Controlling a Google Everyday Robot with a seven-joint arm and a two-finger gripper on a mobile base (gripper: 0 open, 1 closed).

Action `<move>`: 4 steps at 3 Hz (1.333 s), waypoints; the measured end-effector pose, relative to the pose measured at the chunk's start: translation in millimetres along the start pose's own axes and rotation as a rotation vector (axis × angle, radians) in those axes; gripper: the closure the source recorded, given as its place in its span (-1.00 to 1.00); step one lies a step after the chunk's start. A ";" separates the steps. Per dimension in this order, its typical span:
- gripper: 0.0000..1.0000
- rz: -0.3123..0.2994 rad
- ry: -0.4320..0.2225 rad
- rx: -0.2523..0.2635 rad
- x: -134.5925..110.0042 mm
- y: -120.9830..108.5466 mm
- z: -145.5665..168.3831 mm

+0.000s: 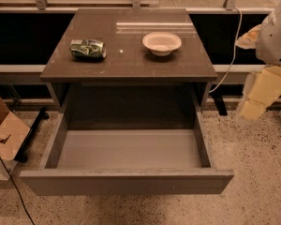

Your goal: Place green can into top drawer

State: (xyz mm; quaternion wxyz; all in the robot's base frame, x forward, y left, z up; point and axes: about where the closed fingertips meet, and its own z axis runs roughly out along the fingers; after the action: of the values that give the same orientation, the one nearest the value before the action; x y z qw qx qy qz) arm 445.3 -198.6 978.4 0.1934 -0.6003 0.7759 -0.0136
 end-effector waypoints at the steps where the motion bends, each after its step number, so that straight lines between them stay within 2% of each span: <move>1: -1.00 -0.005 -0.194 0.014 -52.0 -9.1 19.2; 2: -1.00 0.008 -0.298 0.016 -82.0 -20.1 34.3; 4: -1.00 0.059 -0.410 -0.016 -127.1 -58.8 66.9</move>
Offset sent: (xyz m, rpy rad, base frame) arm 0.0726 0.1090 -0.0073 0.3981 -0.1261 0.0771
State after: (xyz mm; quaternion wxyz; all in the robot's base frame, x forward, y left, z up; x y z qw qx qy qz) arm 547.0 -81.8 967.5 0.3427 -0.5689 0.7378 0.1205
